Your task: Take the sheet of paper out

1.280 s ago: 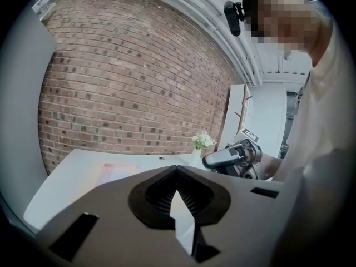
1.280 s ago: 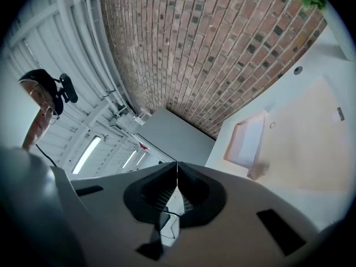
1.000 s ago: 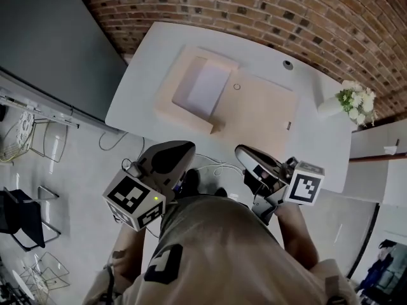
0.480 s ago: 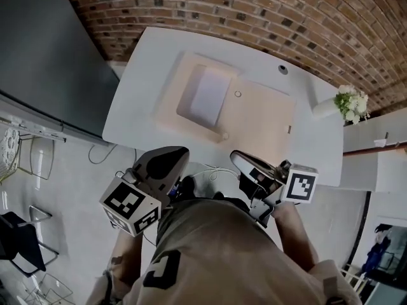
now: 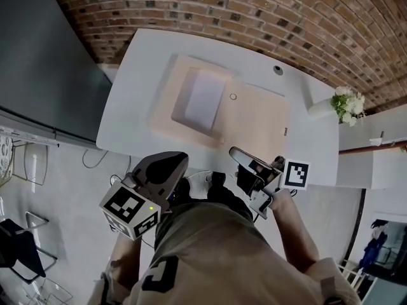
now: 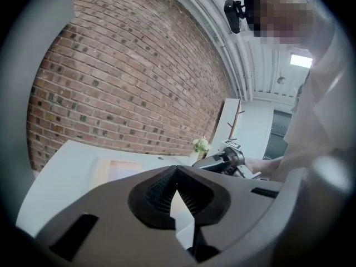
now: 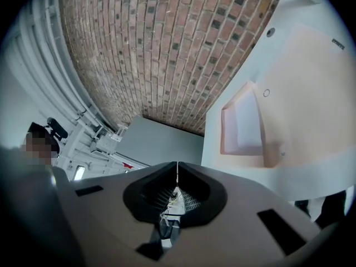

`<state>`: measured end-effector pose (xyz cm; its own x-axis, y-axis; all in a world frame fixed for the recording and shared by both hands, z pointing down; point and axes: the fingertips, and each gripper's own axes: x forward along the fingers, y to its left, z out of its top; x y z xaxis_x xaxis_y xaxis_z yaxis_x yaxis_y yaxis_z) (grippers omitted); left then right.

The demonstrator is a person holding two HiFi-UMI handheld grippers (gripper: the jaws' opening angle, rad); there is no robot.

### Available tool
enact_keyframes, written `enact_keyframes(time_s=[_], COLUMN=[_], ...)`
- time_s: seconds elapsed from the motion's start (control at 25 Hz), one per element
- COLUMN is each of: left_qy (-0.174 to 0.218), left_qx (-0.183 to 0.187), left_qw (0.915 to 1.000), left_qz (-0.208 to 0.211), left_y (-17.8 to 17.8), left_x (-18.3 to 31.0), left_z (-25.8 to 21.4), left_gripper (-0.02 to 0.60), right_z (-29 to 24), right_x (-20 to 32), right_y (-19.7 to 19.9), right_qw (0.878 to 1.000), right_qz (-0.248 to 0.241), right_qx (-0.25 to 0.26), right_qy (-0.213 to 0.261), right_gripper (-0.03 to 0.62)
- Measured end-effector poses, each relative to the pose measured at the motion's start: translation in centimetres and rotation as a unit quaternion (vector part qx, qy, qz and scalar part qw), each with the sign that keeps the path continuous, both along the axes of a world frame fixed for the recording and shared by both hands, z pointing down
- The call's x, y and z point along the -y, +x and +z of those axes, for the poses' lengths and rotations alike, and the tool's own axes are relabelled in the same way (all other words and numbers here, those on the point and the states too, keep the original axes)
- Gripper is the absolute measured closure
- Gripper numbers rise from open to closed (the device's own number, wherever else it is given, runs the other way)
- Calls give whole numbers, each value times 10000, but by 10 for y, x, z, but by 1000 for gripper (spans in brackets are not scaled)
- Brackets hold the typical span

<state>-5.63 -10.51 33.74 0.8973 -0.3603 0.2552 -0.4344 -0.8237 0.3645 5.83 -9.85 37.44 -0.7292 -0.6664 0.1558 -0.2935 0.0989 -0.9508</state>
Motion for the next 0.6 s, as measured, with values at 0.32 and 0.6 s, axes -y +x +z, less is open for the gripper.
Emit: enact_keyframes(time_s=[0.32, 0.6], left_qy=[-88, -272], left_qx=[235, 424], left_qw=[9994, 9972], left_qz=[-252, -545], left_y=[20, 33], left_x=[10, 21], left_z=[5, 11], left_gripper=[568, 568], right_z=[68, 128], right_x=[47, 77], right_y=[46, 51], right_qw=[9974, 9919], right_qz=[36, -448], right_qx=[391, 76], right_qy=[-611, -1183], right_gripper=[319, 240])
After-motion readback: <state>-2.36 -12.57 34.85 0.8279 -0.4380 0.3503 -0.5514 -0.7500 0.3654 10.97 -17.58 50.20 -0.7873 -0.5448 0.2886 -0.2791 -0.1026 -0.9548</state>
